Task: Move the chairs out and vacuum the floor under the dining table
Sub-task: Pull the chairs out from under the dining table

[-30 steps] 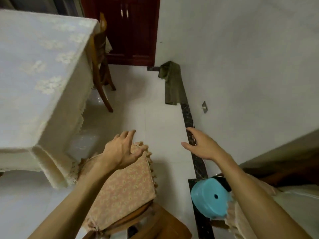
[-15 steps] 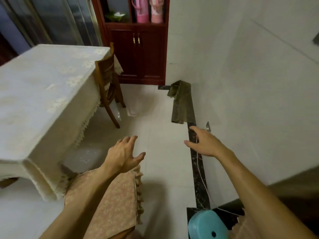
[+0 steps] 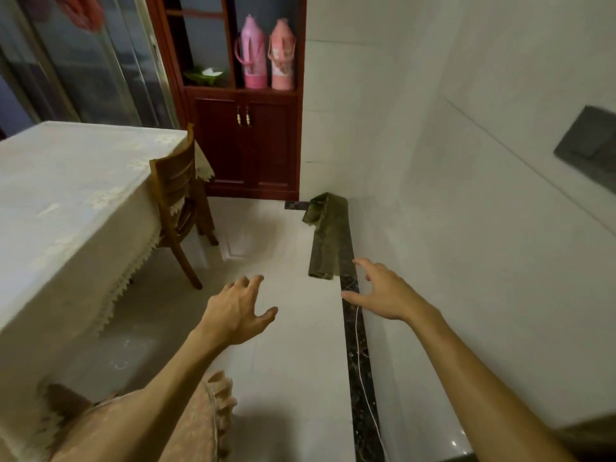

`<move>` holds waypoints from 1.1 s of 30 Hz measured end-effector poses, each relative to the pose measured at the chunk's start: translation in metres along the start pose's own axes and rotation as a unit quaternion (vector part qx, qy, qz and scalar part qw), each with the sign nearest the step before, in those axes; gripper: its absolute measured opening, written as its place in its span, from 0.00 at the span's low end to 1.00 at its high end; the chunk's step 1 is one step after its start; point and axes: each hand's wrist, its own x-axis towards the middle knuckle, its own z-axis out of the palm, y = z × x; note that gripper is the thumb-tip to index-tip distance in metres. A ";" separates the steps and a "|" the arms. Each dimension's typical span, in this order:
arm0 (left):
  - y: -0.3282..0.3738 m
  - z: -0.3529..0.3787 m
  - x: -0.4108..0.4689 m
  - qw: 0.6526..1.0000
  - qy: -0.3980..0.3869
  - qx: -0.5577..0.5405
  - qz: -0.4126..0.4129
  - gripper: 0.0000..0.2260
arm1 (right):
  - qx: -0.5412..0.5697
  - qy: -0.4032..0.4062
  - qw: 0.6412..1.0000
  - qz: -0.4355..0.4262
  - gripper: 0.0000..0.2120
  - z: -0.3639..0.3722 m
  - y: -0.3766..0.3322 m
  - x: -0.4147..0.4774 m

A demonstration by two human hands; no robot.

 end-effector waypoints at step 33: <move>-0.231 -0.078 0.462 0.980 0.000 0.049 -0.191 0.35 | -0.015 -0.165 0.972 -0.168 0.32 -0.093 -0.107 0.611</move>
